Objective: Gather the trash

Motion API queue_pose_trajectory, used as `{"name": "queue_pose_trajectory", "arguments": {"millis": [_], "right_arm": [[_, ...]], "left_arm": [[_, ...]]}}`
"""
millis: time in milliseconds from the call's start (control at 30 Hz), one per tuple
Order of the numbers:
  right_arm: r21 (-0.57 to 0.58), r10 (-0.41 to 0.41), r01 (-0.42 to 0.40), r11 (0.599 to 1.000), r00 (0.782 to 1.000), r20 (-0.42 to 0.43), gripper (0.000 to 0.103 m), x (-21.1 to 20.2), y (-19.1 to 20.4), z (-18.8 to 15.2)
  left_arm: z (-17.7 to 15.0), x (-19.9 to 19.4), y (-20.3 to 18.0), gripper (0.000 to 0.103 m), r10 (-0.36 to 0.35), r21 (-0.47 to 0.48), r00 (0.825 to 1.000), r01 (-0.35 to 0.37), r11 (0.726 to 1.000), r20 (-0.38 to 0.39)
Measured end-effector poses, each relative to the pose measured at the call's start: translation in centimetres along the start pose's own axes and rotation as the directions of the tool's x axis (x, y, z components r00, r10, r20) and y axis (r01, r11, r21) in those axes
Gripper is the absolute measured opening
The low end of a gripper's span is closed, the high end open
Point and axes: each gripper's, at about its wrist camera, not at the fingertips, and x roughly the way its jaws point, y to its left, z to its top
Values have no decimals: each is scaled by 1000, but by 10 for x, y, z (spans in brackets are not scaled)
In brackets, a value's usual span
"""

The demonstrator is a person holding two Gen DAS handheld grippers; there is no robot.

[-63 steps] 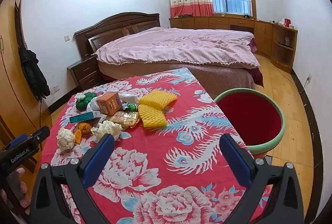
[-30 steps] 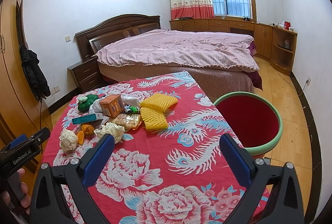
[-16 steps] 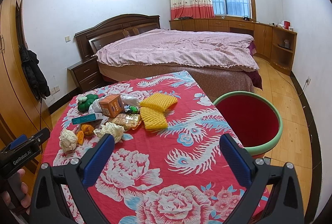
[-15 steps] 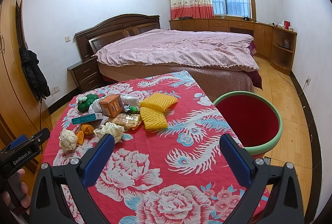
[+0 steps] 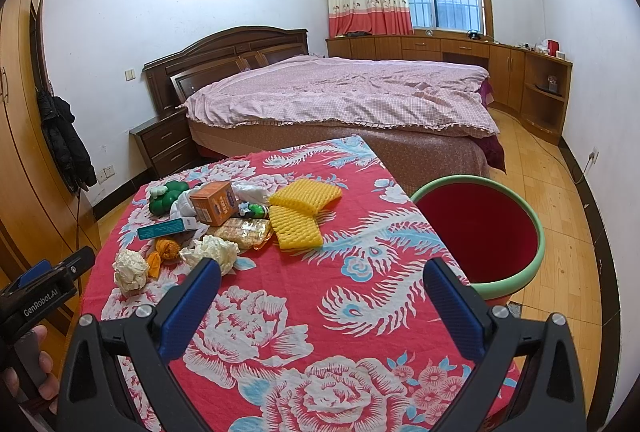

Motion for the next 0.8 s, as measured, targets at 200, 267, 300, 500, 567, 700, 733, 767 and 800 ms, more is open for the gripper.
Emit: {"name": "queue_pose_trajectory", "arguments": {"millis": [200,267,300,500,567,700,733,767,800], "right_arm": [[-2,-3,3,1000,1000,-9,103,6,5,1],[1,-5,5,1000,1000,-19,103,8,4,4],[2,-6,6,1000,1000,-23,103,12,0,6],[-14,-4,4,1000,999,-53,103,41,-2,12],[-9,1,-2,1000,998,-69,103,49,-3,17],[-16,-3,2,1000,995,-98,103,68,0,24],[-20,-5,2,1000,994,-105,103,73,2,25],[-23,-5,2,1000,994,-109,103,78,3,26],[-25,-5,2,1000,993,-118,103,84,5,28]], "left_arm": [[0,7,-1,97,0,5,1000,0,1000,-18],[3,12,0,97,-1,5,1000,1,1000,-28],[4,15,0,97,1,7,1000,-1,1000,-31],[18,39,2,97,10,11,998,-9,1000,-67],[23,49,3,97,14,18,997,-13,1000,-81],[32,75,3,97,0,24,993,3,1000,-120],[34,81,3,97,-11,25,991,14,1000,-132],[35,89,2,97,-19,26,989,23,999,-146],[37,97,1,97,-24,27,987,28,999,-160]]}}
